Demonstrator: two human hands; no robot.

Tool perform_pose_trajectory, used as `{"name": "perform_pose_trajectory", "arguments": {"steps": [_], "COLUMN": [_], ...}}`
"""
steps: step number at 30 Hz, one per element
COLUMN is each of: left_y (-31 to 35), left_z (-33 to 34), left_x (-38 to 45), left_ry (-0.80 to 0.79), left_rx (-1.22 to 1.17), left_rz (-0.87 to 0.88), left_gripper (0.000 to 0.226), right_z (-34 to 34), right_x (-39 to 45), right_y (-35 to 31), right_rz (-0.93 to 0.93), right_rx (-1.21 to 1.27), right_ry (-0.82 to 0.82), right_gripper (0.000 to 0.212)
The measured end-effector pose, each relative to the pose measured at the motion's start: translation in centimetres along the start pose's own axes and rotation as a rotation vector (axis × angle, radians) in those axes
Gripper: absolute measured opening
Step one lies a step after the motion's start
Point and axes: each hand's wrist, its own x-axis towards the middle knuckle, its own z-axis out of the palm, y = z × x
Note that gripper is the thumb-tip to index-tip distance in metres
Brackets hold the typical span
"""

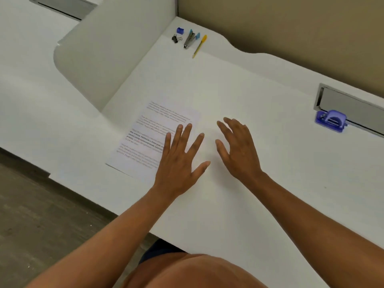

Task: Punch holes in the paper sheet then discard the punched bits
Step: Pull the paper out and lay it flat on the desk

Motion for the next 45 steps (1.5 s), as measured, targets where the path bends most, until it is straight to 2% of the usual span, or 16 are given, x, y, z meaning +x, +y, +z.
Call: {"name": "perform_pose_trajectory", "arguments": {"steps": [7, 12, 16, 22, 29, 34, 38, 40, 43, 45], "left_y": [11.8, 19.6, 23.6, 25.4, 25.9, 27.7, 29.0, 29.0, 28.4, 28.1], "left_z": [3.2, 5.2, 6.7, 8.8, 11.3, 13.0, 13.8, 13.5, 13.2, 13.2], "left_x": [2.0, 0.8, -0.2, -0.7, 2.2, 3.8, 2.3, 1.5, 0.7, 1.3], "left_ry": [-0.058, -0.152, -0.201, -0.294, -0.428, -0.493, -0.490, -0.488, -0.489, -0.477], "left_rx": [-0.076, -0.111, -0.116, -0.127, -0.046, -0.020, -0.027, -0.045, -0.069, -0.080], "left_rz": [0.236, 0.326, 0.362, 0.329, 0.380, 0.482, 0.551, 0.556, 0.515, 0.458], "left_gripper": [0.078, 0.080, 0.083, 0.089, 0.085, 0.078, 0.068, 0.068, 0.071, 0.073], "right_z": [-6.9, -10.2, -11.7, -11.1, -7.7, -6.3, -5.4, -5.6, -6.7, -7.3], "right_x": [-11.2, -18.3, -22.2, -26.3, -25.6, -22.8, -21.6, -21.7, -23.2, -24.0], "right_y": [9.5, 14.3, 16.9, 19.1, 19.6, 19.4, 18.5, 18.1, 18.7, 20.4], "right_rz": [0.246, 0.361, 0.490, 0.639, 0.758, 0.743, 0.616, 0.585, 0.645, 0.673], "right_rx": [-0.075, -0.068, 0.046, 0.174, 0.014, -0.086, 0.027, 0.156, 0.438, 0.394], "right_ry": [0.071, 0.103, 0.135, 0.144, -0.036, -0.017, 0.000, 0.050, 0.229, 0.316], "right_gripper": [0.054, 0.054, 0.054, 0.054, 0.070, 0.069, 0.065, 0.061, 0.058, 0.057]}}
